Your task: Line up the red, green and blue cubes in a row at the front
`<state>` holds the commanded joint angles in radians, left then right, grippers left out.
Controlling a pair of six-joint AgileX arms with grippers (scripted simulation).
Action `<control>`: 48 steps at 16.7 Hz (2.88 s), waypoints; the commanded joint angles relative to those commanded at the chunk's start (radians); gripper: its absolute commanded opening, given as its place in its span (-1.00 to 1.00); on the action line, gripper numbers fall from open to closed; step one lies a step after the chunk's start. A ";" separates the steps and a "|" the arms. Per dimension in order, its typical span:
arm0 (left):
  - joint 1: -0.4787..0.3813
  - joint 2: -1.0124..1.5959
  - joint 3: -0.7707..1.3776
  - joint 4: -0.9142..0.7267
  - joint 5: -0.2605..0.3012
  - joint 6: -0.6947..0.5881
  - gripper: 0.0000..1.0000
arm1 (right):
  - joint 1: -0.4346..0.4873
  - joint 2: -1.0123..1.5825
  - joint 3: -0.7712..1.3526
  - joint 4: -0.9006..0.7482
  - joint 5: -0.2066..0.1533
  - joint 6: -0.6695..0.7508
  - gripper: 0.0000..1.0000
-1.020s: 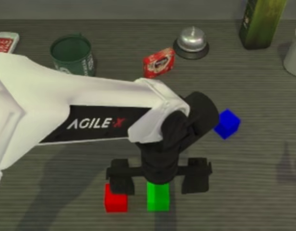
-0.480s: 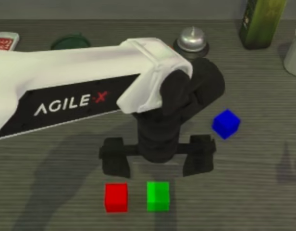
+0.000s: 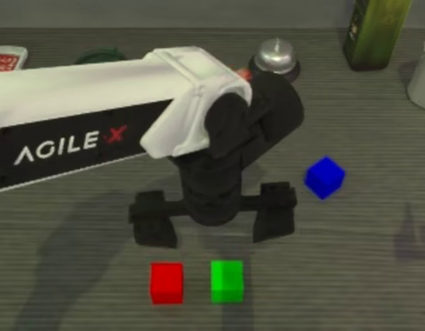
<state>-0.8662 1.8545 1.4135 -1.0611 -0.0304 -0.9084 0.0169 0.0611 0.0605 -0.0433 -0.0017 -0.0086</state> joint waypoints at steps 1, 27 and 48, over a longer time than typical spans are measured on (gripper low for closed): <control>0.025 -0.041 -0.036 0.025 -0.003 0.006 1.00 | 0.010 0.042 0.041 -0.028 0.000 -0.006 1.00; 0.886 -1.854 -1.414 1.061 0.030 0.908 1.00 | 0.388 2.123 1.753 -1.157 0.005 -0.234 1.00; 0.886 -1.854 -1.414 1.061 0.030 0.908 1.00 | 0.390 2.209 1.568 -0.886 0.005 -0.231 0.70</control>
<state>0.0200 0.0000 0.0000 0.0000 0.0000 0.0000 0.4065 2.2702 1.6285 -0.9290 0.0037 -0.2396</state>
